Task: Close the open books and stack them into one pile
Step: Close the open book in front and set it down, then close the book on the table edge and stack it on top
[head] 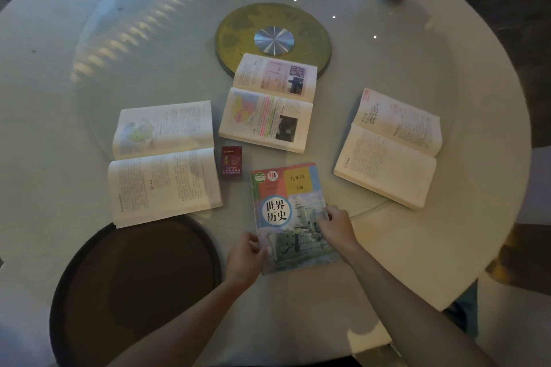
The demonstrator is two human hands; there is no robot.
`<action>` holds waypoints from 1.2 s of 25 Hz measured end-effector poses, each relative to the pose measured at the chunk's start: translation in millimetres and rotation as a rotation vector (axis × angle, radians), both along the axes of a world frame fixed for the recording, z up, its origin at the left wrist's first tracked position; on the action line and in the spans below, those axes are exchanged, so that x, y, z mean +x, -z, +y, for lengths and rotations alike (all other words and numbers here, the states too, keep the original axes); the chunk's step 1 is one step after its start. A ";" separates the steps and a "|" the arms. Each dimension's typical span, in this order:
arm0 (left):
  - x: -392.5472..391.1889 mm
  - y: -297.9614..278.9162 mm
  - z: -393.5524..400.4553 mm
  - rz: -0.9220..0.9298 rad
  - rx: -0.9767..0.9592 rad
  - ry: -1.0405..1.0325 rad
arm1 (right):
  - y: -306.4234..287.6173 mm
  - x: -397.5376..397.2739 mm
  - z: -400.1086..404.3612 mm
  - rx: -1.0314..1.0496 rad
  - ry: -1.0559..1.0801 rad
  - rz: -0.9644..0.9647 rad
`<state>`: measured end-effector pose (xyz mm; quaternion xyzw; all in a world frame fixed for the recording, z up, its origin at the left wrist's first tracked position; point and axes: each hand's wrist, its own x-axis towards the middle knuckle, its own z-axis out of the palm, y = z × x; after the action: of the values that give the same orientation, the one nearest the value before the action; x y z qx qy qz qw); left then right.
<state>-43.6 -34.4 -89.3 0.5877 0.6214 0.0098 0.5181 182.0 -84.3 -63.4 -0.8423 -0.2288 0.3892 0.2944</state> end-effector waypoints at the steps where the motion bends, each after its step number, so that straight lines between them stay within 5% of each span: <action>1: 2.9 -3.0 0.5 0.062 0.076 0.062 | -2.3 2.6 -1.2 -0.014 -0.032 -0.009; 5: 36.5 -24.3 14.9 0.085 0.284 0.191 | -6.2 34.0 -9.4 -0.013 -0.040 -0.027; 11: 179.2 -51.5 55.7 -0.155 0.086 0.257 | -12.4 164.0 -33.0 -0.028 0.497 -0.114; 15: 261.6 -46.7 72.8 -0.143 -0.020 0.157 | 3.0 234.9 -63.1 -0.098 0.640 -0.056; 23: 307.4 -24.9 79.7 0.033 -0.009 0.100 | 21.4 263.0 -83.7 0.072 0.531 0.250; 30: 262.7 -38.2 56.4 -0.122 -0.085 -0.148 | -3.2 223.3 -117.7 0.126 0.514 0.424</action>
<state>219.1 22.0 -51.0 0.5159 0.6303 0.0572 0.5773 405.2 -202.0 -60.2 -0.7529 0.0340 0.4539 0.4753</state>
